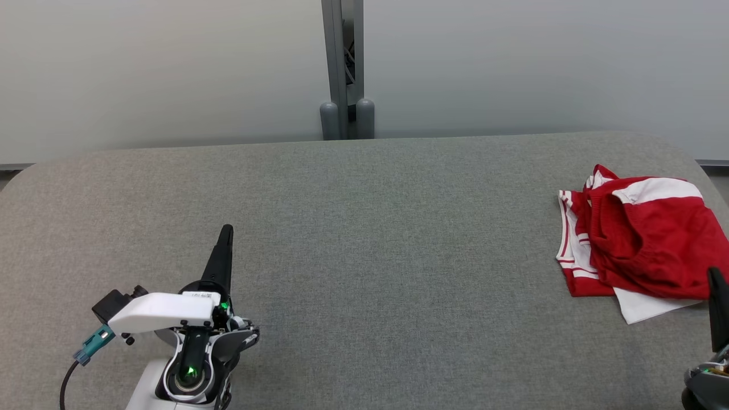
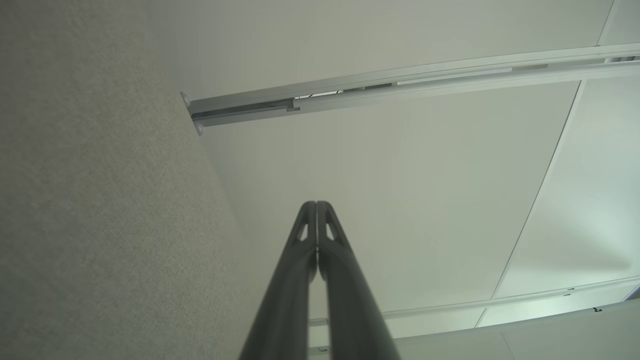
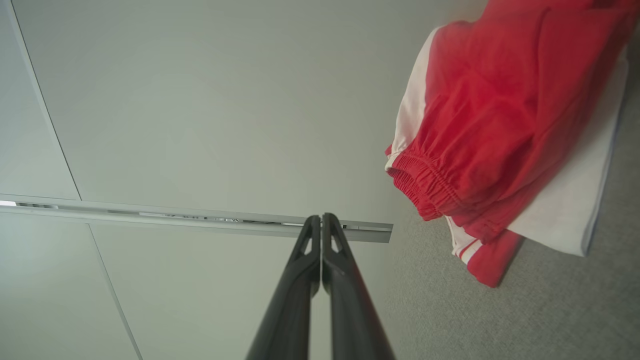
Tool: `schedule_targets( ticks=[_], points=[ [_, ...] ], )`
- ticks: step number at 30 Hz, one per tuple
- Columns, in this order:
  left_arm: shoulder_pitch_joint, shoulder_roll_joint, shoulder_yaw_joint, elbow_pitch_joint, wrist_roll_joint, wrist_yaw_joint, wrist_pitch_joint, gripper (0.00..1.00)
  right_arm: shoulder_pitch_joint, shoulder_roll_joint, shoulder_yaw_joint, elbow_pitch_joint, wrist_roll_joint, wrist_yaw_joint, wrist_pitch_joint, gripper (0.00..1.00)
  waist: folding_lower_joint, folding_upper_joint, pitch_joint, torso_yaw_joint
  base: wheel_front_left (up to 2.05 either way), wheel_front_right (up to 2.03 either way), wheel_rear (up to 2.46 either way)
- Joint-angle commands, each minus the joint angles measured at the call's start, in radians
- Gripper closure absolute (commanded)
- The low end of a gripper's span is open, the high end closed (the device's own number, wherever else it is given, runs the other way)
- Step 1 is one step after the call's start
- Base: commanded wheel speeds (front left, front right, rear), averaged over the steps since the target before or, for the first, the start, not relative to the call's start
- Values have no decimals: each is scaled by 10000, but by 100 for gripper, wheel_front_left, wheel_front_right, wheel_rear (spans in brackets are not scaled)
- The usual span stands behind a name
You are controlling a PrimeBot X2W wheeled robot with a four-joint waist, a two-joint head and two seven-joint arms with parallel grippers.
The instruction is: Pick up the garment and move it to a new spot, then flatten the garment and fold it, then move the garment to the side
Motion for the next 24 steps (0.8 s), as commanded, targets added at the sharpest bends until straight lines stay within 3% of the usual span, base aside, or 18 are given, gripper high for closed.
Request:
schedule_targets(
  ticks=[1,24],
  points=[
    [-284,57,0,33,-206,-87,45,100,-142,-97,-91,25,256,0,90,100,0,-1,2,-15,0,0,0],
    [-351,60,-17,109,-561,-111,111,100,-167,-99,-187,56,662,0,228,100,0,-1,7,-74,0,0,0]
  ],
)
